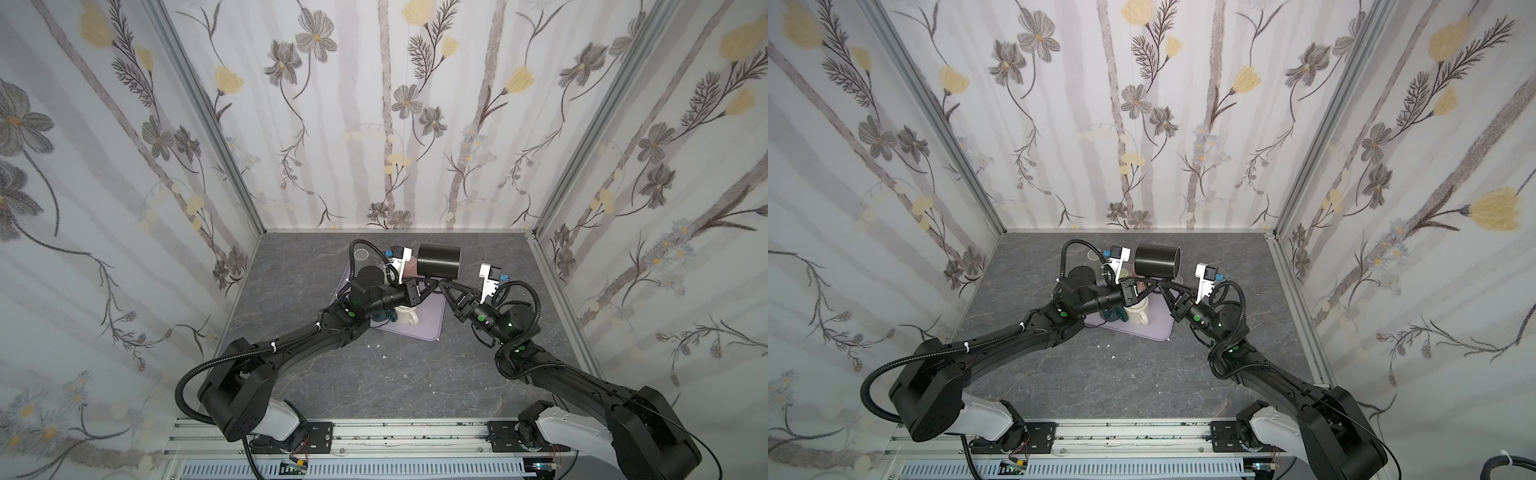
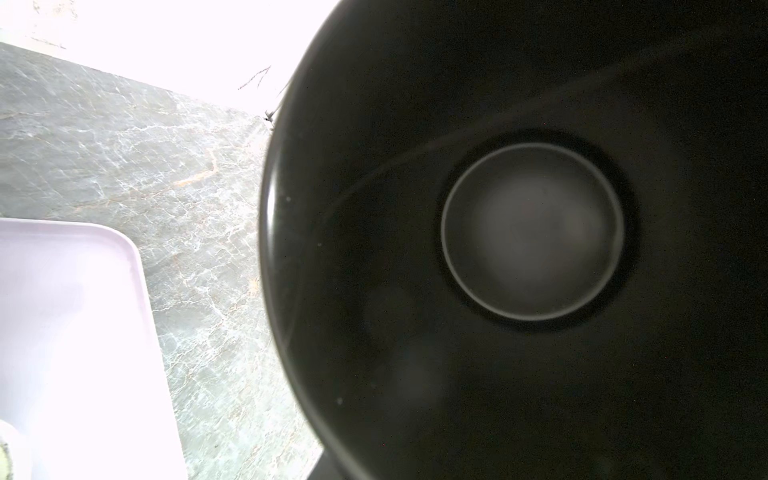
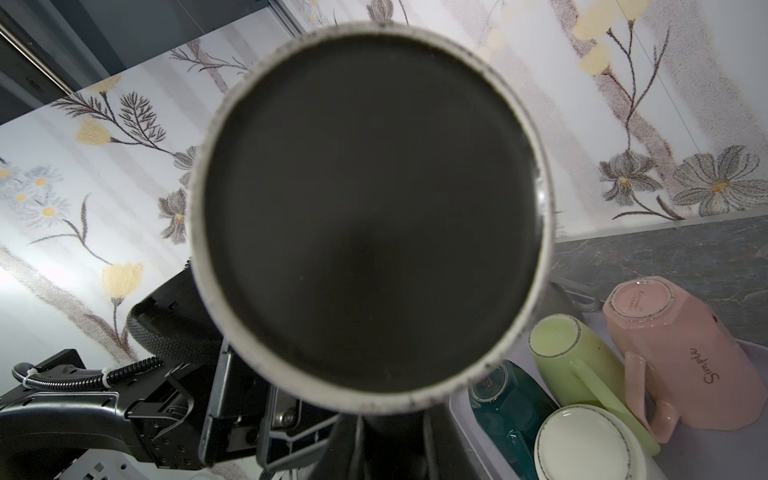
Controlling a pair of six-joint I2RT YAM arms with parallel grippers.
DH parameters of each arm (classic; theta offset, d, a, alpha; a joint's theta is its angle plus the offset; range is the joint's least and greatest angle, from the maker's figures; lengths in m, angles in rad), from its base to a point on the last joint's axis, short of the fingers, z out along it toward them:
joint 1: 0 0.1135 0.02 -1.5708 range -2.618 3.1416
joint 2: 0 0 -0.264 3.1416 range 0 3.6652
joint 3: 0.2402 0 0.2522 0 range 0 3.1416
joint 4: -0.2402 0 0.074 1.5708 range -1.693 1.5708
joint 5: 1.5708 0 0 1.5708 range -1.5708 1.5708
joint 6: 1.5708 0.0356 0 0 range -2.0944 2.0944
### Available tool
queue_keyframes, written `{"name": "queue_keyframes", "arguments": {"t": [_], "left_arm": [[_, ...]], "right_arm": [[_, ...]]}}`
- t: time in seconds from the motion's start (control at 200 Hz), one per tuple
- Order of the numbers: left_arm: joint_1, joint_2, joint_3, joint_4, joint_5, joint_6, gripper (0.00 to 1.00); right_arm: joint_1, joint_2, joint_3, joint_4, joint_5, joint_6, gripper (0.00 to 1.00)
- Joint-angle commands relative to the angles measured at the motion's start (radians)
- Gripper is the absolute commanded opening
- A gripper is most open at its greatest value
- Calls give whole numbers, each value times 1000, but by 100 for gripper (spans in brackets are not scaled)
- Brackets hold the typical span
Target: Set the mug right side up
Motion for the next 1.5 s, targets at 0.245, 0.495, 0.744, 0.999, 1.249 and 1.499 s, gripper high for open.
{"name": "queue_keyframes", "arguments": {"t": [0.245, 0.495, 0.744, 0.999, 1.249, 1.499], "left_arm": [[-29, -70, 5, 60, 31, 105, 0], [-34, -80, 0, 70, 34, 114, 0], [-37, -111, -23, 79, -8, 118, 0], [-38, -131, -29, 69, -36, 121, 0], [-39, -163, -36, 43, -72, 146, 0], [-39, -187, -31, 3, -87, 173, 0]], "right_arm": [[-2, 18, 3, -67, 46, -35, 7], [-1, 28, 2, -53, 37, -27, 8], [-2, 42, -1, -42, 37, -19, 8], [-2, 76, 5, -29, 26, -2, 9], [-3, 114, 21, -4, 6, 24, 11], [-3, 150, 34, 22, -15, 46, 15]]}}
